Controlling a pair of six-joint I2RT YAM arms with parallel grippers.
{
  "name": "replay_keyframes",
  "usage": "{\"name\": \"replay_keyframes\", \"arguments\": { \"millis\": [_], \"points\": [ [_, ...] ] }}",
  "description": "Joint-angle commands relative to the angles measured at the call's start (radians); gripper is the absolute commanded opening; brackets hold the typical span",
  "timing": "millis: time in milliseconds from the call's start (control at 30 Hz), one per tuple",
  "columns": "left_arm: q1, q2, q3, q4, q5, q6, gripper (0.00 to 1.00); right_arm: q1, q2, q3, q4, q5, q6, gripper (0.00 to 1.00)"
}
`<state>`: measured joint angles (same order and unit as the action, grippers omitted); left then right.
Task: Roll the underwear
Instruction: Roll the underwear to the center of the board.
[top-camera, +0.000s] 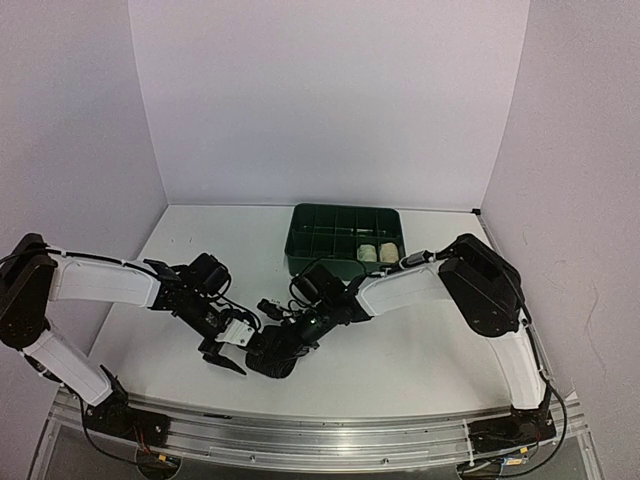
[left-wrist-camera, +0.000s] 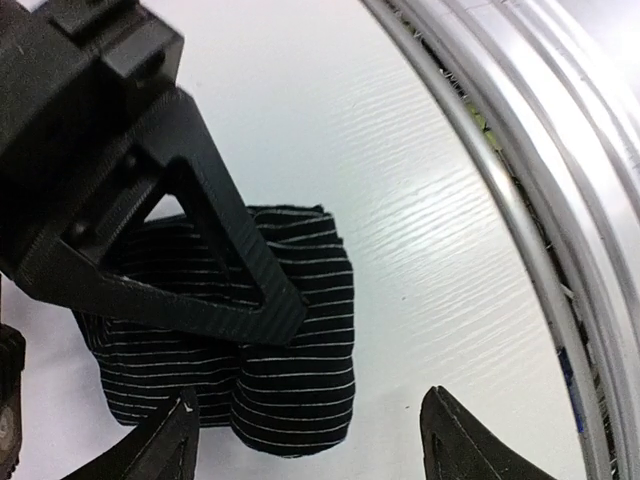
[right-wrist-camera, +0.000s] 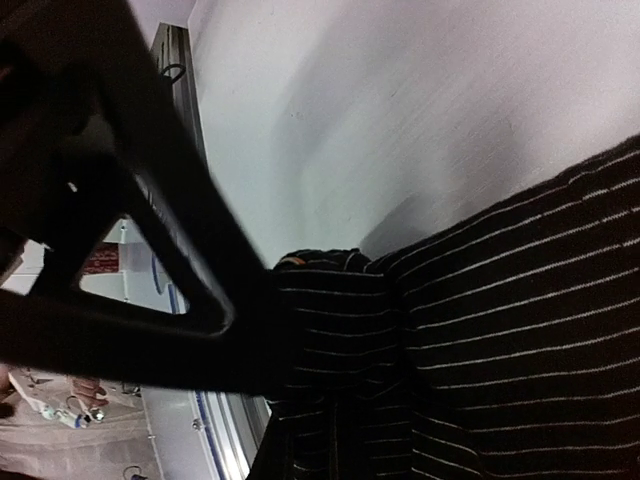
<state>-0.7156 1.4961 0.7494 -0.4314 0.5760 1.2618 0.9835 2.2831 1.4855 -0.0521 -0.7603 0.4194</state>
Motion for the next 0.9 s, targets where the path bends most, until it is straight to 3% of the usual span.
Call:
{"name": "replay_keyframes", "arguments": {
  "millis": [0, 200, 367, 600, 767, 867],
  "points": [
    [-0.020, 0.069, 0.021, 0.082, -0.097, 0.032, 0.69, -0.025, 0.116, -0.051, -0.160, 0.072, 0.088, 0.00],
    [-0.041, 0.174, 0.119, 0.036, -0.125, -0.101, 0.42, -0.026, 0.101, -0.065, -0.142, 0.110, 0.102, 0.00],
    [-0.054, 0.153, 0.131, -0.016, -0.065, -0.111, 0.02, -0.025, 0.050, -0.083, -0.133, 0.172, 0.090, 0.05],
    [-0.041, 0.177, 0.131, -0.159, 0.001, -0.096, 0.00, -0.012, -0.256, -0.265, 0.028, 0.402, -0.039, 0.41],
    [-0.027, 0.254, 0.173, -0.234, 0.063, -0.131, 0.00, 0.034, -0.472, -0.474, 0.243, 0.581, -0.229, 0.46],
    [-0.027, 0.303, 0.203, -0.269, 0.086, -0.180, 0.00, 0.154, -0.545, -0.587, 0.370, 0.707, -0.520, 0.47]
  ]
}}
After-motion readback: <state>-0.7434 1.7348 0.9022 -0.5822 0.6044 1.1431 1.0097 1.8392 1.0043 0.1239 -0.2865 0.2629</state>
